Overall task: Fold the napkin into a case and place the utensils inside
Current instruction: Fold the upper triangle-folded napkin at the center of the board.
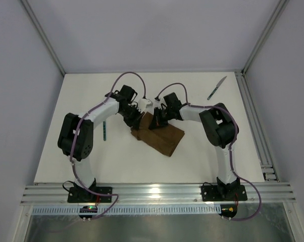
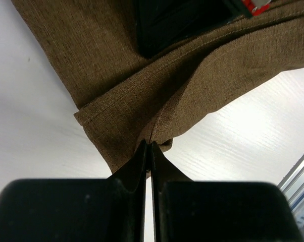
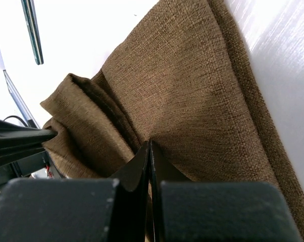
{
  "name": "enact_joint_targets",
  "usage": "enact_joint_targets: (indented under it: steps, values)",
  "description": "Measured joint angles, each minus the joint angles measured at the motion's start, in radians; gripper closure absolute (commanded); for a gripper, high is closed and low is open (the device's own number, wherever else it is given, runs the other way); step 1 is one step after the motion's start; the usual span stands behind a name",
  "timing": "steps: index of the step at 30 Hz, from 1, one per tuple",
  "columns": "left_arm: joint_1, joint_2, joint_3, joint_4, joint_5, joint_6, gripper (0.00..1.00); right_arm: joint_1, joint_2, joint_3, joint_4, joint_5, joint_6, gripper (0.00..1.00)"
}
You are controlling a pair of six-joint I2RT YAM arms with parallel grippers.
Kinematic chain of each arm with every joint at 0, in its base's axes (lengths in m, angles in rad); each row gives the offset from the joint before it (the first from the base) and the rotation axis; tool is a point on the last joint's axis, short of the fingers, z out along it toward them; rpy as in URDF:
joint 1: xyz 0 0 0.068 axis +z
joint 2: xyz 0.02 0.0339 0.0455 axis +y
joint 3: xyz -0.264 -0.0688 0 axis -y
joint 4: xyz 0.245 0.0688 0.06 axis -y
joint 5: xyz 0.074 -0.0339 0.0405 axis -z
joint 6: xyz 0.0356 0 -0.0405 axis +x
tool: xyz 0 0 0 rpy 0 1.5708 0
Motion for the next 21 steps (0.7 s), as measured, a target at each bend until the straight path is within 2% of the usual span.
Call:
enact_joint_targets:
  steps: [7,13,21]
  values:
    - [0.000,0.068,0.122,-0.015,0.014,-0.029,1.00,-0.002,0.010,0.013,-0.010,-0.012,-0.005,0.96]
    - [0.000,0.171,0.164,-0.019,0.006,-0.055,1.00,-0.001,0.010,0.016,-0.015,-0.017,-0.035,0.96]
    - [0.001,0.227,0.166,-0.026,-0.003,-0.074,1.00,0.002,-0.033,0.018,-0.074,0.060,-0.076,0.80]
